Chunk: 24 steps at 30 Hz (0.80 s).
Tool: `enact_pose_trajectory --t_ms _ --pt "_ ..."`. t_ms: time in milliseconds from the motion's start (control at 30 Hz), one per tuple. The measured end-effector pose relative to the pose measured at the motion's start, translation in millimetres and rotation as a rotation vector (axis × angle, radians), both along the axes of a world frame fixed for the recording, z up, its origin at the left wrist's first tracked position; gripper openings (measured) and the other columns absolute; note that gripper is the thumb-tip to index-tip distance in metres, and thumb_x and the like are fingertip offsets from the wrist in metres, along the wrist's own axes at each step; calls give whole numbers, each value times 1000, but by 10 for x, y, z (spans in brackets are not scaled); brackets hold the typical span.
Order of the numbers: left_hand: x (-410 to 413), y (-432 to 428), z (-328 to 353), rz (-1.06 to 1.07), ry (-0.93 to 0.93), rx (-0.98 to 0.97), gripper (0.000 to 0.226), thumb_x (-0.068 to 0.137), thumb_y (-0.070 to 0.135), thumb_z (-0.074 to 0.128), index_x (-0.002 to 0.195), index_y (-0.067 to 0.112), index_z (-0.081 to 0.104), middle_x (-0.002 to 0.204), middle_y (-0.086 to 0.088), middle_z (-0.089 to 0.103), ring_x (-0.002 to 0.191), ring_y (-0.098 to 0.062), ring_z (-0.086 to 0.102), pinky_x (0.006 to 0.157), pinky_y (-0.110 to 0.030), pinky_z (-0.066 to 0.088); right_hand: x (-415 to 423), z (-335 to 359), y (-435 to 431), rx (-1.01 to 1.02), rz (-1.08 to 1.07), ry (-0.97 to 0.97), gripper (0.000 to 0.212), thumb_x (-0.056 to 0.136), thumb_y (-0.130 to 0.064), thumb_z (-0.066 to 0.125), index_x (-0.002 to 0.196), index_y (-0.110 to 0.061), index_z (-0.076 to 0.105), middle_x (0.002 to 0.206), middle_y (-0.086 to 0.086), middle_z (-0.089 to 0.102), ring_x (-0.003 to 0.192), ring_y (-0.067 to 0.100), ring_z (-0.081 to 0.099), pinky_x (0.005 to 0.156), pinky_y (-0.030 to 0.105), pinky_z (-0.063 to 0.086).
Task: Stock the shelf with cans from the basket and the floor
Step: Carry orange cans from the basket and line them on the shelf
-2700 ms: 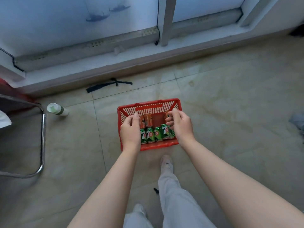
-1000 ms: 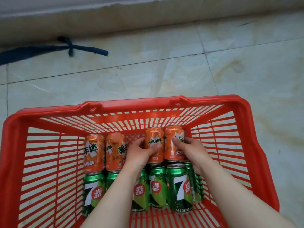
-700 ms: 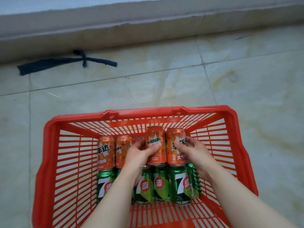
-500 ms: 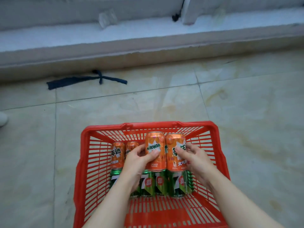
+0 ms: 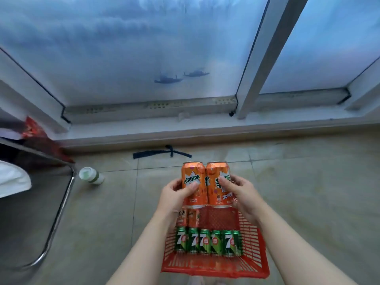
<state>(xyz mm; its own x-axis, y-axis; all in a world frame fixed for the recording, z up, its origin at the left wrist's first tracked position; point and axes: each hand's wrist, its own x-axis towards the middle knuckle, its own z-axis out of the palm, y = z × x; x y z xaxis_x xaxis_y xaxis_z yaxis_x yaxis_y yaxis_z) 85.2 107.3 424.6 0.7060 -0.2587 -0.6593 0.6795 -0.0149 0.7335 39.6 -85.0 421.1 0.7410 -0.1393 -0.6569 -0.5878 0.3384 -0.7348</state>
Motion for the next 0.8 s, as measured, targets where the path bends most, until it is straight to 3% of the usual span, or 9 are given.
enact_pose_trajectory --t_ms 167,267,367,567,800 --pt "92 170 1008 37 -114 -40 60 64 30 80 117 7 62 104 -10 75 89 -23 74 67 -31 59 188 962 141 -3 45 -95 54 77 -31 72 123 -6 61 108 14 74 88 24 73 70 36 58" --pt "78 279 1529 50 -173 -23 65 64 36 80 120 10 62 108 -7 74 98 -22 72 84 -39 57 215 1465 229 -23 80 -142 56 76 -35 73 124 -8 61 110 12 74 97 25 72 76 38 58" --pt "34 374 1953 67 -218 -28 61 65 35 80 118 10 64 108 -7 74 102 -25 70 95 -47 53 191 1887 305 -5 96 -196 43 84 -31 70 121 -9 64 109 12 74 96 25 72 73 37 59" --pt "-92 435 2633 120 -250 -66 57 67 28 78 116 4 63 109 -13 73 100 -28 70 89 -43 55 89 2529 393 -15 110 -222 48 80 -38 73 117 -9 65 110 12 74 104 30 70 93 50 55" --pt "-242 390 3092 169 -245 -124 29 84 13 70 110 4 63 104 -13 72 89 -22 70 70 -30 57 50 2964 359 -34 147 -258 51 78 -42 73 116 -8 65 109 13 74 100 28 71 82 41 58"
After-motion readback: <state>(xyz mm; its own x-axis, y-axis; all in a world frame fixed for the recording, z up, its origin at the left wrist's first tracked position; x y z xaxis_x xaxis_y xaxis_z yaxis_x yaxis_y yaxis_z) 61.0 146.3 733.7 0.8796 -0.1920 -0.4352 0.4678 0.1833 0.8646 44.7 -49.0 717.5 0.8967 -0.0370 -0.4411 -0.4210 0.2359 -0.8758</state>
